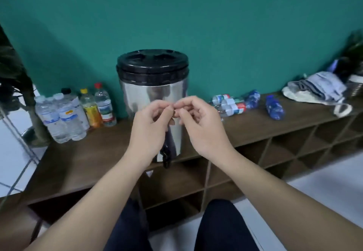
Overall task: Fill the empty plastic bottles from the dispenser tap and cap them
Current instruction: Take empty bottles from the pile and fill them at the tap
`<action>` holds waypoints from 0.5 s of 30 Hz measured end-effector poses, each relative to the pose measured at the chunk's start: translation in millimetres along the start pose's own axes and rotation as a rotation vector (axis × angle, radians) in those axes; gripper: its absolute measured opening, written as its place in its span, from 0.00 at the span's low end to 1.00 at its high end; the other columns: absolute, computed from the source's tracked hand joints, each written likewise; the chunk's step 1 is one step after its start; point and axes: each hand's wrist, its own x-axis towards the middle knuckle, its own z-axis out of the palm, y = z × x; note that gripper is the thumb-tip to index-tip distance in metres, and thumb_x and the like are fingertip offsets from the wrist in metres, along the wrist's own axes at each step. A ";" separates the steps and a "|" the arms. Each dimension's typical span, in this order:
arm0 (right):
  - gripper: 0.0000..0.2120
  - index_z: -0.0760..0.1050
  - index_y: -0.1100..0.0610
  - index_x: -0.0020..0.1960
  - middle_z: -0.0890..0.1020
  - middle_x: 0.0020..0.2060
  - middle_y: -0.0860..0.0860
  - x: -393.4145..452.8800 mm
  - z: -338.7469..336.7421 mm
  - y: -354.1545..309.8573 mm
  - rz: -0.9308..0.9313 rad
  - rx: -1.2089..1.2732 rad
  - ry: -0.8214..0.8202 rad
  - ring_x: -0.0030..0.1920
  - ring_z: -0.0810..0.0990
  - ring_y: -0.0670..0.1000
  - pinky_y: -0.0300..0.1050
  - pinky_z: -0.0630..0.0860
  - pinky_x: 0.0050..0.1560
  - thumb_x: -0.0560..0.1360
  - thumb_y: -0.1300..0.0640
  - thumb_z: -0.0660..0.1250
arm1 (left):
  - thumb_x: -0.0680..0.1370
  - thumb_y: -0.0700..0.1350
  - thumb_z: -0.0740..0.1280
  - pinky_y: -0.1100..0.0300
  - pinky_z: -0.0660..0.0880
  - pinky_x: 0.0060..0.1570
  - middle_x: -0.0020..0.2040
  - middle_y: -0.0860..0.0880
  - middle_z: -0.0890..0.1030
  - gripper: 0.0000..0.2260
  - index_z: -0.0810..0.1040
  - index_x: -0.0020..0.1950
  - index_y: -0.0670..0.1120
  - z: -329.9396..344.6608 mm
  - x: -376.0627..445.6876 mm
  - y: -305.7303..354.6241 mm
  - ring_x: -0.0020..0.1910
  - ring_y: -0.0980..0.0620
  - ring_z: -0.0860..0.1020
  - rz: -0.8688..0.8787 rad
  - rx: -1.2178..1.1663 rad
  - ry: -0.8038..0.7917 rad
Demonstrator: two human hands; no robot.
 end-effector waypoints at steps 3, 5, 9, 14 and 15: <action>0.09 0.83 0.51 0.58 0.87 0.49 0.44 -7.6 -52.5 31.1 0.056 -0.044 0.109 0.52 0.86 0.49 0.53 0.84 0.58 0.85 0.63 0.68 | 0.89 0.40 0.66 0.52 0.80 0.43 0.44 0.48 0.87 0.11 0.87 0.56 0.50 61.1 6.6 -3.6 0.42 0.49 0.83 0.008 -0.025 -0.036; 0.08 0.83 0.50 0.58 0.87 0.49 0.44 -11.2 -82.4 59.6 0.122 -0.063 0.171 0.52 0.86 0.49 0.55 0.84 0.59 0.85 0.62 0.69 | 0.90 0.40 0.65 0.53 0.80 0.43 0.45 0.47 0.87 0.11 0.87 0.56 0.49 99.5 12.7 -12.9 0.43 0.50 0.83 -0.014 -0.031 -0.062; 0.08 0.83 0.50 0.58 0.87 0.49 0.43 -13.9 -132.4 124.9 0.228 -0.137 0.237 0.54 0.85 0.46 0.50 0.83 0.61 0.85 0.61 0.70 | 0.89 0.44 0.69 0.56 0.83 0.49 0.46 0.53 0.87 0.08 0.87 0.55 0.53 169.2 33.6 -43.5 0.46 0.57 0.84 -0.083 0.025 -0.110; 0.10 0.82 0.49 0.65 0.85 0.57 0.40 7.6 -183.4 213.2 0.340 -0.276 0.242 0.59 0.83 0.39 0.46 0.81 0.67 0.85 0.57 0.72 | 0.85 0.49 0.74 0.65 0.77 0.54 0.53 0.61 0.85 0.06 0.85 0.62 0.54 235.2 87.4 -93.6 0.53 0.66 0.81 -0.080 0.231 -0.165; 0.12 0.81 0.49 0.67 0.84 0.59 0.40 14.3 -192.6 230.4 0.363 -0.297 0.241 0.60 0.82 0.39 0.46 0.81 0.68 0.85 0.56 0.72 | 0.85 0.49 0.75 0.64 0.78 0.55 0.53 0.61 0.85 0.08 0.84 0.64 0.53 244.9 101.1 -104.8 0.53 0.65 0.82 -0.075 0.265 -0.179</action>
